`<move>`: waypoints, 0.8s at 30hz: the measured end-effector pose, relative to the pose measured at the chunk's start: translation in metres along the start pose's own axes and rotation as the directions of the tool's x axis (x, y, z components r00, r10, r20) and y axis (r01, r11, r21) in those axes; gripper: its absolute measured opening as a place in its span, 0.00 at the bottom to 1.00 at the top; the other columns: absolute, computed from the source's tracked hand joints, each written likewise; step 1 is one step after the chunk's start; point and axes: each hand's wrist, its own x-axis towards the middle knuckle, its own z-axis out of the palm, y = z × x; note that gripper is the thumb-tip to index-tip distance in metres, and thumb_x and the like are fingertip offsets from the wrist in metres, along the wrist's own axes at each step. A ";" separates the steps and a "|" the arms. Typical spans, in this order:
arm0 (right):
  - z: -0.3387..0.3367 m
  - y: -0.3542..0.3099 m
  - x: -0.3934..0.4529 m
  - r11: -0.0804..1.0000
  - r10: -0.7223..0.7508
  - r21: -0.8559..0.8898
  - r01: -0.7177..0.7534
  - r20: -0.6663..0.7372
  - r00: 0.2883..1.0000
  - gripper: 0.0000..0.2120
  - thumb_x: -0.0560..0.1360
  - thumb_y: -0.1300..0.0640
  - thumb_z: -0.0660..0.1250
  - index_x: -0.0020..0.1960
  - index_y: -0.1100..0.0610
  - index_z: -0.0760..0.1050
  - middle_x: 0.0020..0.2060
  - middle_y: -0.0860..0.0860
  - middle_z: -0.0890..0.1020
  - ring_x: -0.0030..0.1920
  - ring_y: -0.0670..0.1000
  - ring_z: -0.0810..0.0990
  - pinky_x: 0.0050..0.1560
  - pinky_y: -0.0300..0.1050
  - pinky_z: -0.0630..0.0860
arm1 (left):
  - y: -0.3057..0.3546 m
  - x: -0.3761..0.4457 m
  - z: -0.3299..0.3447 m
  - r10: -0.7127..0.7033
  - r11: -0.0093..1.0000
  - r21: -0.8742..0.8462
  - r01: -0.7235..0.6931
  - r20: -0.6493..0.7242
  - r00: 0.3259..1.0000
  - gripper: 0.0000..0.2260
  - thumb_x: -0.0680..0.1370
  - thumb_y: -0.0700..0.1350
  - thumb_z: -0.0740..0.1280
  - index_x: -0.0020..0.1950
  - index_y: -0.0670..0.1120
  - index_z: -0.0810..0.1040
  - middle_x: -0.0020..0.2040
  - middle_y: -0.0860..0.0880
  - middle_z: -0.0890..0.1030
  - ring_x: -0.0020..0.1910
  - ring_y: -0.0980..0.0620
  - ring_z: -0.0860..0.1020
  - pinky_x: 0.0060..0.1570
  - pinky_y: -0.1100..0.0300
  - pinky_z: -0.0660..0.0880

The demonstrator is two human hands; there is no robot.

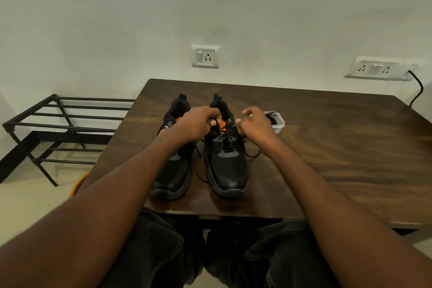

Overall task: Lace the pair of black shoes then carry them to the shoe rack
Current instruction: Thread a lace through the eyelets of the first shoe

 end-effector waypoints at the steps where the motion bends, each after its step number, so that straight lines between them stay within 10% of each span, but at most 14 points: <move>1: 0.000 0.000 -0.002 0.995 -0.067 -0.066 0.070 0.043 0.997 0.10 0.79 0.53 0.72 0.58 0.53 0.78 0.52 0.52 0.84 0.52 0.52 0.83 0.55 0.54 0.82 | 0.000 0.000 0.000 0.001 1.000 -0.001 -0.001 -0.002 1.000 0.15 0.80 0.34 0.63 0.52 0.56 0.76 0.50 0.52 0.77 0.50 0.53 0.75 0.50 0.56 0.69; 6: 0.004 0.001 -0.001 0.948 -0.182 -0.258 0.186 0.041 0.983 0.08 0.79 0.56 0.73 0.42 0.50 0.77 0.42 0.49 0.83 0.47 0.50 0.83 0.50 0.53 0.80 | 0.000 0.001 0.002 0.004 1.000 0.008 -0.004 -0.015 1.000 0.16 0.80 0.35 0.63 0.51 0.58 0.74 0.50 0.53 0.77 0.50 0.53 0.75 0.49 0.57 0.68; 9: 0.001 0.005 0.003 0.999 -0.018 0.049 0.021 -0.066 0.998 0.10 0.78 0.66 0.68 0.41 0.55 0.75 0.43 0.54 0.85 0.50 0.56 0.86 0.47 0.59 0.85 | -0.002 0.001 0.000 0.000 1.000 -0.006 0.000 -0.004 1.000 0.18 0.81 0.35 0.63 0.47 0.60 0.73 0.49 0.54 0.77 0.47 0.56 0.74 0.48 0.59 0.68; 13: -0.016 0.002 -0.005 0.969 0.001 0.243 -0.035 0.138 0.990 0.08 0.79 0.69 0.69 0.55 0.59 0.81 0.52 0.58 0.86 0.52 0.53 0.85 0.39 0.40 0.83 | -0.003 0.001 0.001 -0.014 1.000 -0.008 0.014 -0.020 1.000 0.15 0.81 0.35 0.63 0.50 0.57 0.74 0.48 0.55 0.76 0.46 0.57 0.74 0.42 0.62 0.66; 24: 0.002 -0.003 -0.004 0.882 -0.226 -0.405 0.242 0.088 0.970 0.08 0.83 0.51 0.67 0.45 0.49 0.78 0.44 0.49 0.83 0.48 0.52 0.82 0.54 0.58 0.81 | -0.002 0.000 0.000 -0.023 1.000 0.000 0.023 -0.018 1.000 0.13 0.81 0.35 0.63 0.51 0.55 0.76 0.49 0.52 0.78 0.46 0.53 0.76 0.39 0.63 0.67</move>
